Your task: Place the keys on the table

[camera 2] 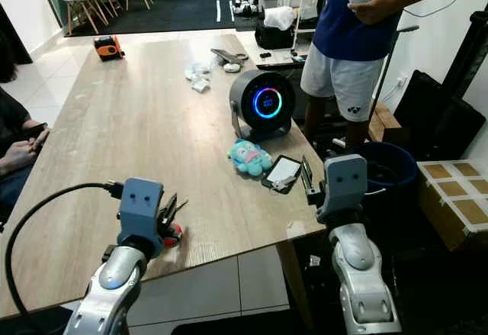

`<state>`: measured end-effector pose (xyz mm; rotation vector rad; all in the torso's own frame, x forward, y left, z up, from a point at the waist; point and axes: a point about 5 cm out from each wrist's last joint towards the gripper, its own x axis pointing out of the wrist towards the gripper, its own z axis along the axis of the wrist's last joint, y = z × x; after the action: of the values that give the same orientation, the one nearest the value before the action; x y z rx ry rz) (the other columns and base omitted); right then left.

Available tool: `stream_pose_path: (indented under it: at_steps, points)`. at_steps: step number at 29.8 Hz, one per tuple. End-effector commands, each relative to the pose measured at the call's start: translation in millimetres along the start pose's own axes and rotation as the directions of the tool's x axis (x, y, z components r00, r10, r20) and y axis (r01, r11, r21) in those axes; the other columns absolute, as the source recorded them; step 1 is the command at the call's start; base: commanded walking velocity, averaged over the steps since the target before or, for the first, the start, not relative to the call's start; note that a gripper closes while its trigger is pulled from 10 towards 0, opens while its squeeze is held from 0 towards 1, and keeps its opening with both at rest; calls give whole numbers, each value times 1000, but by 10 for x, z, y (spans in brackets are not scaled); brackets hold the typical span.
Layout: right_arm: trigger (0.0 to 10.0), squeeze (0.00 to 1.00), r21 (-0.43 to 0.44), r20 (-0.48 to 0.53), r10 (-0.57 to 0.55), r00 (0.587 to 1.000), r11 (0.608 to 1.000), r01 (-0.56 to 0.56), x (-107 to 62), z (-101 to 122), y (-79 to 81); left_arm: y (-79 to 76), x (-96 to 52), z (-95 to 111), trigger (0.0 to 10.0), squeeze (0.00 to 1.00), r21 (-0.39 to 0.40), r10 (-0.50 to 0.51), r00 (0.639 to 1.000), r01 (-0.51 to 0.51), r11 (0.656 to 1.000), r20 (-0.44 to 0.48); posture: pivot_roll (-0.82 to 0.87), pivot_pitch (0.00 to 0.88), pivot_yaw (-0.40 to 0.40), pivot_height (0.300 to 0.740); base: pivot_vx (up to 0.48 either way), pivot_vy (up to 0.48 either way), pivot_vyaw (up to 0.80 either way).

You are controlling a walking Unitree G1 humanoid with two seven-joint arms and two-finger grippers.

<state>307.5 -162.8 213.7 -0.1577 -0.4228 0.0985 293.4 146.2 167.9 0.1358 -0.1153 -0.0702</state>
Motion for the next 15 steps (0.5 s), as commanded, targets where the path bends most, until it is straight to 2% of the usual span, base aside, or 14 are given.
stream_pose_path:
  at_steps: [1, 15]
  points:
    - [10000, 0, 14, 4, -4, 1000, 1000, 3, -31, 13, 12, -1, -2, -43, 10000, 0, -9, 4, 1000, -4, 1000, -15, 19, 136, 69, 740, 0, 0, 0]
    - [10000, 0, 49, -6, 21, 1000, 999, -21, -57, -29, 116, 15, -20, -61, 10000, 0, 1, 13, 1000, -13, 1000, -19, 37, 145, 69, 740, 0, 0, 0]
